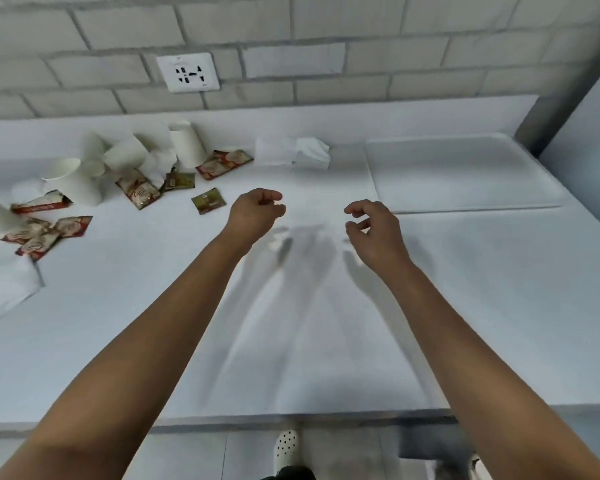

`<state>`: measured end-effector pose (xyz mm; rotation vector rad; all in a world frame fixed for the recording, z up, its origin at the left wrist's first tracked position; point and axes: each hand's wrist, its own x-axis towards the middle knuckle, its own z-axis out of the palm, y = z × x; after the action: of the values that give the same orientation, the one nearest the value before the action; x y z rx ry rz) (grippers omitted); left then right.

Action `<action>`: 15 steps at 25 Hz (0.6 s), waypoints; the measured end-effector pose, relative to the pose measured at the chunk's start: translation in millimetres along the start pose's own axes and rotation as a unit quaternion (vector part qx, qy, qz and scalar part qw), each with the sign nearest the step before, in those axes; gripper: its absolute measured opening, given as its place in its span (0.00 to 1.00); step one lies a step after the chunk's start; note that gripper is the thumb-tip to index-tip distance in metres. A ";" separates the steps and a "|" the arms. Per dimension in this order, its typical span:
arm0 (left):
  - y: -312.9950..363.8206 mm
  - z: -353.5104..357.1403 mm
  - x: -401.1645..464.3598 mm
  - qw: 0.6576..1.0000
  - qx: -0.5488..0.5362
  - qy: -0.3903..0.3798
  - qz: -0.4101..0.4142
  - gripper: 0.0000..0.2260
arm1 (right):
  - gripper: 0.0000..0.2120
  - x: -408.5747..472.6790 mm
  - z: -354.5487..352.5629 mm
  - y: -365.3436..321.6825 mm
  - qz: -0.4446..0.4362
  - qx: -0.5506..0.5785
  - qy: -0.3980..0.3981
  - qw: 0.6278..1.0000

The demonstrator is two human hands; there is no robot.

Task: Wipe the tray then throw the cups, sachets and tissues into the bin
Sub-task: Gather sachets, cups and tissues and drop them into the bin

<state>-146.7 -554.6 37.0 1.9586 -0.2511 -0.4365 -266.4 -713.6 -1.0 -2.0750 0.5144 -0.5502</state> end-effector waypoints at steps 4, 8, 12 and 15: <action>-33.5 -55.1 56.0 0.993 0.097 0.062 -0.014 0.14 | 0.10 39.7 44.1 -1.1 0.019 -0.056 -0.036 0.998; -67.0 -97.8 111.3 0.972 0.219 0.063 -0.054 0.22 | 0.12 92.5 81.1 -2.2 0.031 -0.107 -0.049 0.993; -88.2 -111.0 141.3 0.950 0.310 0.002 -0.047 0.33 | 0.13 142.7 103.3 8.5 0.032 -0.162 -0.042 0.985; -102.2 -112.9 154.9 0.937 0.348 0.004 -0.020 0.34 | 0.16 181.3 116.4 12.4 0.030 -0.209 -0.036 0.977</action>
<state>38.7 -475.0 -43.5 2.6626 -0.4008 -0.3962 -55.4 -742.3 -35.5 -2.4557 0.6950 -0.3491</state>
